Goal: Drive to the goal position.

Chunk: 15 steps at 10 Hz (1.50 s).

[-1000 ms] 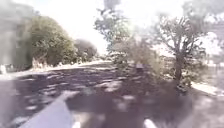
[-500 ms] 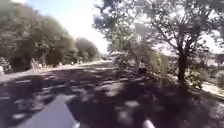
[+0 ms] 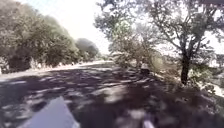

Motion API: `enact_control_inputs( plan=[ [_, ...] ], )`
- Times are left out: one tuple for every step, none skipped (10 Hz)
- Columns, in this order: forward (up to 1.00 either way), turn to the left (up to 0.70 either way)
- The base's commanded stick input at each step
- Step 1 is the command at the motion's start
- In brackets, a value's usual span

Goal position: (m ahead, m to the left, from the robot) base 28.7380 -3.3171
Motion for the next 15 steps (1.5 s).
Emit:
enact_control_inputs(
  plan=[
    [0.50,0.00],
    [0.50,0.00],
    [0.50,0.00],
    [0.50,0.00],
    [0.50,0.00],
    [0.50,0.00],
    [0.50,0.00],
    [0.50,0.00],
    [0.50,0.00],
    [0.50,0.00],
    [0.50,0.00],
    [0.50,0.00],
    [0.50,0.00],
    [0.50,0.00],
    [0.50,0.00]
  ],
)
